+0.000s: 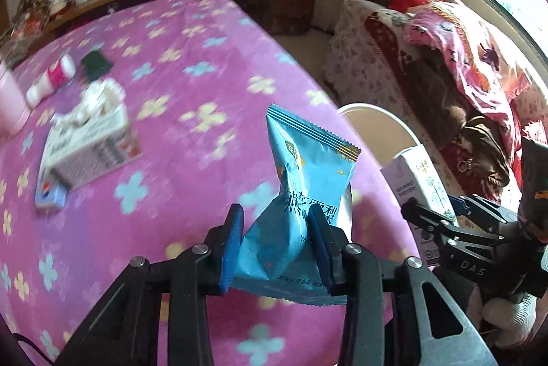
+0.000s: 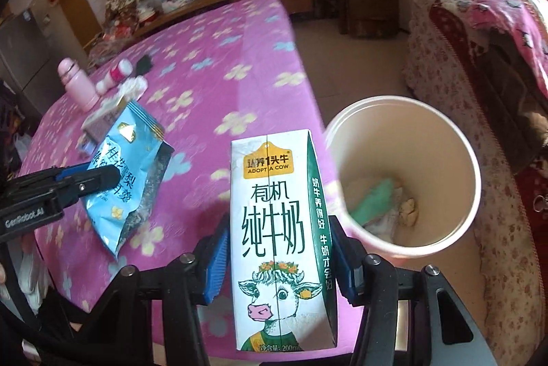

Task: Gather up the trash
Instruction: 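Lift and carry the snack bag and milk carton over the white bucket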

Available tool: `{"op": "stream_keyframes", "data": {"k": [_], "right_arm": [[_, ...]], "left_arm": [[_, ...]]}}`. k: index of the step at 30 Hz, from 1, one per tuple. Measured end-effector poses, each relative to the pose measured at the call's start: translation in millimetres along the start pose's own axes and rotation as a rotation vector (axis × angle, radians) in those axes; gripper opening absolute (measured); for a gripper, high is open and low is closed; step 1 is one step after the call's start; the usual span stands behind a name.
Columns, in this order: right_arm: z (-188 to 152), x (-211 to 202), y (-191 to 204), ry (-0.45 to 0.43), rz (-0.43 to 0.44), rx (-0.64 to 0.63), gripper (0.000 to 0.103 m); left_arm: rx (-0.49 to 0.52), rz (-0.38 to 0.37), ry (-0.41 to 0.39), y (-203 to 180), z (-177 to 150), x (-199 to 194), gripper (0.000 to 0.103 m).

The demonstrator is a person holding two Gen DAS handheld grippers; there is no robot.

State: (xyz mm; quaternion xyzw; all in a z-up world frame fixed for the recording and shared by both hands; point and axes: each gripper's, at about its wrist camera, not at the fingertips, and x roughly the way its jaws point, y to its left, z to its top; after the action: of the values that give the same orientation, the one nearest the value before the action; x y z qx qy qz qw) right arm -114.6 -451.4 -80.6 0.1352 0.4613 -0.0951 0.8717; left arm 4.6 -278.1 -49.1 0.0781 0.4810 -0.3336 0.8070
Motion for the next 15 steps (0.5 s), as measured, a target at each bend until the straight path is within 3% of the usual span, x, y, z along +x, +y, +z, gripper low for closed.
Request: {"op": "stream_keyframes", "data": {"k": [6,15], "right_arm": [[15.5,-3.6,-34.5,-0.026,-0.057,0.045,0.056],[24.2,5.2,-74.3,-0.029,-0.099,0.111,0.056]], "left_arm": [[0.053,-0.020,-0.009,-40.6,23.1,17.3,0.040],[0.066,-0.047,0.007,-69.2,38.2,41.9,0.040]]}}
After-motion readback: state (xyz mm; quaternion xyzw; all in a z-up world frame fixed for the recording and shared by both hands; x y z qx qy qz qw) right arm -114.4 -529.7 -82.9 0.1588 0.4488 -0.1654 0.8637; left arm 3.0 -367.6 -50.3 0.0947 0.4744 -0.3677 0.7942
